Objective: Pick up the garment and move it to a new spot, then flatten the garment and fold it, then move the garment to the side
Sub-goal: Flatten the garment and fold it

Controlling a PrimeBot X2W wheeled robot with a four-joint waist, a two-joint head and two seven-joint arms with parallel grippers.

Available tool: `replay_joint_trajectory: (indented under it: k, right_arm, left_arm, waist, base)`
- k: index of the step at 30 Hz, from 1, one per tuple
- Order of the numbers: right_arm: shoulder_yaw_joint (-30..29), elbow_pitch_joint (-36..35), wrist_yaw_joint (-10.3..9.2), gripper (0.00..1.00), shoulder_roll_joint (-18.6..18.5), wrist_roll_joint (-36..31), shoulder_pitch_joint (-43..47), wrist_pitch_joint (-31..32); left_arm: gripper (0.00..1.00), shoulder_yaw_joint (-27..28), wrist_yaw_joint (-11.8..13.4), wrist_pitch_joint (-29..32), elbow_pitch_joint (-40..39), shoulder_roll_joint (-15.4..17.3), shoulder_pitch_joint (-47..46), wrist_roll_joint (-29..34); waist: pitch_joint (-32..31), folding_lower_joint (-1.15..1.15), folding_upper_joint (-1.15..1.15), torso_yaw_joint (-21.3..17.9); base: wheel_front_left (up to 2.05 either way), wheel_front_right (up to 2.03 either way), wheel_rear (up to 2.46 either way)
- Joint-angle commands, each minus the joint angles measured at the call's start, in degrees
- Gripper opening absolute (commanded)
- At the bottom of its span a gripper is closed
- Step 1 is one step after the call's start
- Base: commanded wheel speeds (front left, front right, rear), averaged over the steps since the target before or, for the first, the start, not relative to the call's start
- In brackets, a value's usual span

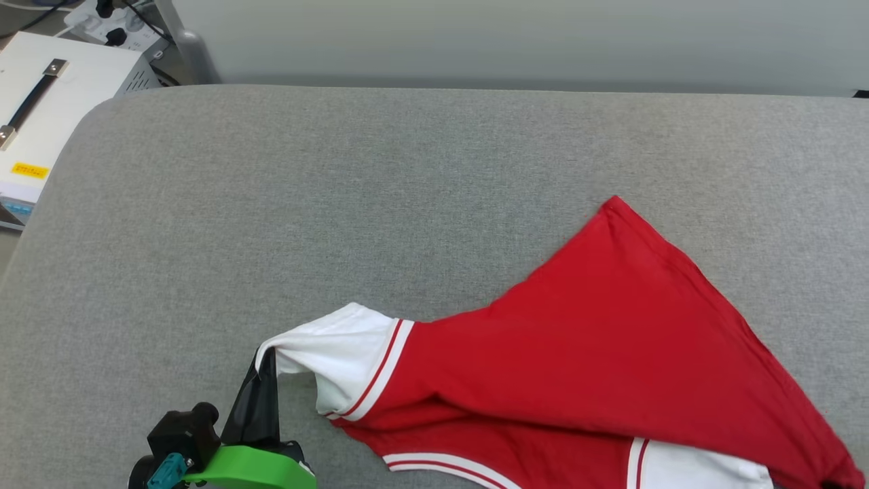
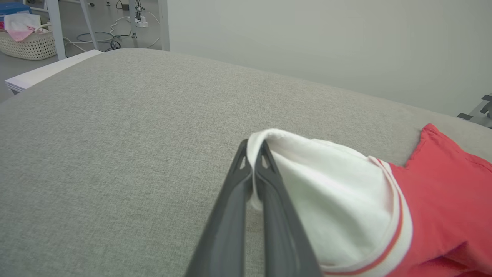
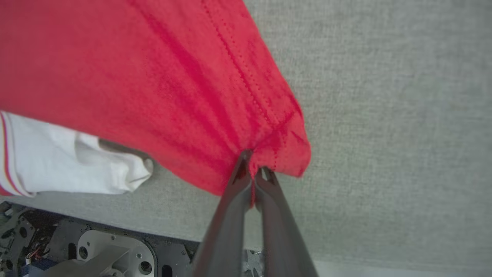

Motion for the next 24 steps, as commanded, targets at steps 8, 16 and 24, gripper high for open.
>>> replay_joint_trajectory:
  k: [8,16,24]
  right_arm:
    - [-2.0,-1.9,-0.03,0.48,4.7,-2.6,5.9,1.7]
    - [-12.2,-13.4,-0.03,1.00,5.2,-6.0,-2.3,-3.4]
    - [-13.6,-24.2,-0.03,1.00,3.6,-8.9,-14.2,2.0]
  left_arm:
    - [0.00,1.1,-0.6,-0.3,0.4,-0.2,0.2,0.7]
    - [0.00,0.2,-0.8,-0.3,-0.3,-0.2,-0.5,0.9]
    - [0.00,-1.7,-0.4,-0.3,-2.3,-0.2,-3.0,0.8]
  waist:
    - [0.5,0.01,0.00,-0.7]
    - [1.3,0.01,0.00,0.2]
    - [5.4,0.01,0.00,3.9]
  base:
    - [0.00,0.00,0.00]
    - [0.00,0.00,0.00]
    - [0.00,0.00,0.00]
